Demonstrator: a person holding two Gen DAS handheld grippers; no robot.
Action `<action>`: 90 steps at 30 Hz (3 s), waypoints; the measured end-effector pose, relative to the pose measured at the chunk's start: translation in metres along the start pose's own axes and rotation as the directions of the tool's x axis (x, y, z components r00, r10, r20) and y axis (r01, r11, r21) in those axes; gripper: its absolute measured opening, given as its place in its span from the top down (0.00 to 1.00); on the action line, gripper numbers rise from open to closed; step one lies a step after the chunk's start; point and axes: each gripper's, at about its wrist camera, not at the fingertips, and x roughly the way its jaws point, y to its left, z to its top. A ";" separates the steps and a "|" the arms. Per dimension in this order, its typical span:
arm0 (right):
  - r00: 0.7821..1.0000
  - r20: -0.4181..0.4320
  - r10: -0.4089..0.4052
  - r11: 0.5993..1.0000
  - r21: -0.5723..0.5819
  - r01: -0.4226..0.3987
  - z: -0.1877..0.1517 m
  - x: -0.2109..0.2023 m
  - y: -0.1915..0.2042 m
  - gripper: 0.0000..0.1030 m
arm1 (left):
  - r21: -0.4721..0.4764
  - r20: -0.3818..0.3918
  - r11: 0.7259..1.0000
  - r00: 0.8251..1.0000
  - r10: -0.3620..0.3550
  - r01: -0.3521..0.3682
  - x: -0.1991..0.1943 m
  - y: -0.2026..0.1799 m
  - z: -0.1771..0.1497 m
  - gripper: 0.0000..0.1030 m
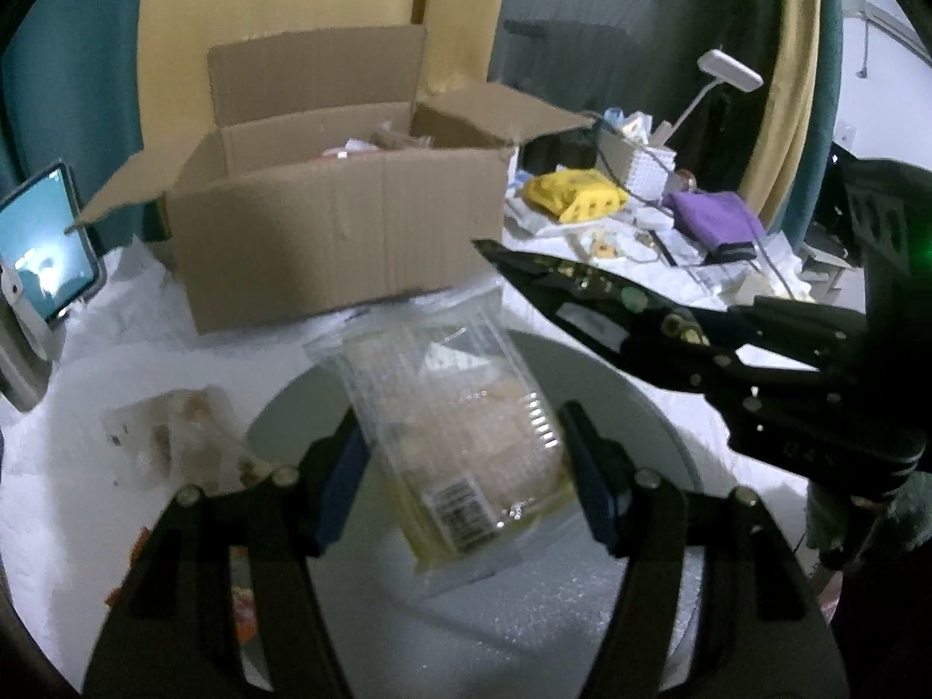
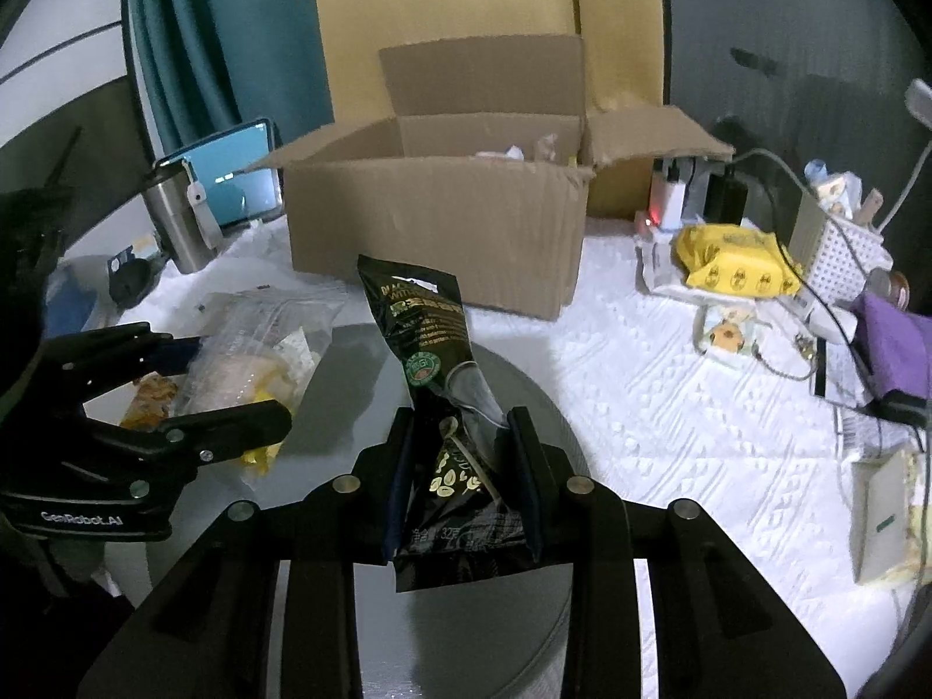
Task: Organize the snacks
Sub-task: 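Lift both held snacks and carry them toward the cardboard box, then lower both snacks into the box and open both tools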
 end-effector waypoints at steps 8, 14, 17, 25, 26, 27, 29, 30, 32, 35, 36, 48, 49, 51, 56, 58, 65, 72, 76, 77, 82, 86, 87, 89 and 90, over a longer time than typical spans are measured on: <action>0.999 0.044 -0.017 1.000 -0.014 0.018 0.017 -0.015 0.007 0.68 | 0.033 0.060 0.999 0.998 0.001 -0.003 -0.023 0.006 0.021 0.37; 0.996 0.081 -0.026 0.999 -0.028 0.028 0.036 -0.023 0.015 0.68 | 0.051 0.100 0.999 0.995 -0.007 0.002 -0.036 0.014 0.037 0.37; 0.995 0.094 -0.031 0.999 -0.036 0.034 0.044 -0.025 0.019 0.68 | 0.054 0.123 0.999 0.992 -0.009 0.002 -0.042 0.020 0.046 0.37; 0.991 0.124 -0.040 0.997 -0.053 0.047 0.070 -0.026 0.024 0.68 | 0.048 0.168 0.999 0.986 -0.009 0.000 -0.053 0.043 0.071 0.37; 0.991 0.128 -0.042 0.997 -0.055 0.049 0.073 -0.026 0.025 0.68 | 0.048 0.172 0.999 0.985 -0.006 -0.002 -0.053 0.046 0.074 0.37; 0.990 0.131 -0.043 0.997 -0.056 0.050 0.077 -0.025 0.025 0.68 | 0.049 0.177 0.999 0.984 -0.003 -0.006 -0.054 0.049 0.078 0.37; 0.989 0.138 -0.045 0.997 -0.056 0.053 0.083 -0.023 0.024 0.68 | 0.054 0.187 0.998 0.982 0.003 -0.013 -0.054 0.055 0.085 0.37; 0.989 0.142 -0.046 0.997 -0.056 0.054 0.087 -0.022 0.023 0.68 | 0.056 0.191 0.998 0.982 0.005 -0.016 -0.054 0.058 0.088 0.36; 0.988 0.145 -0.048 0.997 -0.054 0.056 0.093 -0.019 0.022 0.68 | 0.055 0.195 0.998 0.981 0.010 -0.021 -0.052 0.066 0.096 0.36; 0.987 0.152 -0.051 0.997 -0.054 0.060 0.105 -0.011 0.021 0.68 | 0.048 0.200 0.998 0.980 0.020 -0.030 -0.047 0.081 0.108 0.36; 0.987 0.152 -0.052 0.997 -0.054 0.061 0.108 -0.010 0.021 0.68 | 0.045 0.202 0.998 0.979 0.025 -0.034 -0.046 0.086 0.111 0.36; 0.987 0.157 -0.040 0.996 -0.074 0.052 0.150 0.031 0.017 0.68 | 0.021 0.209 0.998 0.976 0.059 -0.065 -0.023 0.132 0.143 0.36; 0.987 0.158 -0.038 0.996 -0.076 0.051 0.152 0.034 0.017 0.68 | 0.022 0.210 0.998 0.976 0.059 -0.065 -0.021 0.134 0.145 0.36; 0.987 0.157 -0.035 0.996 -0.081 0.048 0.157 0.040 0.018 0.68 | 0.023 0.213 0.997 0.975 0.062 -0.069 -0.017 0.141 0.150 0.36; 0.987 0.157 -0.025 0.995 -0.095 0.041 0.168 0.054 0.018 0.68 | 0.015 0.210 0.997 0.975 0.069 -0.074 -0.004 0.153 0.162 0.36; 0.988 0.155 -0.024 0.995 -0.097 0.039 0.172 0.061 0.018 0.68 | 0.010 0.208 0.997 0.976 0.068 -0.072 0.002 0.157 0.166 0.36; 0.989 0.148 -0.025 0.995 -0.095 0.039 0.186 0.085 0.015 0.68 | 0.000 0.173 0.998 0.983 0.062 -0.062 0.037 0.173 0.179 0.36; 0.991 0.131 -0.028 0.996 -0.080 0.038 0.201 0.114 0.009 0.68 | -0.017 0.125 0.999 0.991 0.053 -0.052 0.073 0.184 0.189 0.36; 0.994 0.107 -0.018 0.997 -0.070 0.025 0.208 0.136 0.007 0.68 | -0.032 0.093 0.998 0.994 0.059 -0.056 0.093 0.192 0.193 0.35; 0.995 0.102 -0.015 0.997 -0.069 0.022 0.209 0.140 0.006 0.68 | -0.032 0.088 0.997 0.994 0.069 -0.067 0.097 0.193 0.193 0.35; 0.997 0.073 -0.021 0.998 -0.058 0.025 0.213 0.160 0.004 0.67 | -0.067 0.082 0.995 0.994 0.076 -0.070 0.108 0.201 0.195 0.22; 0.998 0.066 -0.018 0.999 -0.041 0.020 0.215 0.166 0.002 0.50 | -0.087 0.089 0.994 0.993 0.080 -0.073 0.104 0.204 0.196 0.22; 0.998 0.067 -0.017 0.999 -0.043 0.020 0.215 0.166 0.003 0.50 | -0.089 0.090 0.993 0.993 0.081 -0.073 0.103 0.203 0.197 0.22; 0.998 0.066 -0.015 0.999 -0.044 0.018 0.215 0.165 0.004 0.50 | -0.095 0.094 0.993 0.992 0.084 -0.075 0.099 0.202 0.197 0.22; 0.998 0.067 -0.014 0.999 -0.047 0.017 0.214 0.164 0.006 0.50 | -0.095 0.096 0.993 0.992 0.083 -0.074 0.097 0.201 0.197 0.22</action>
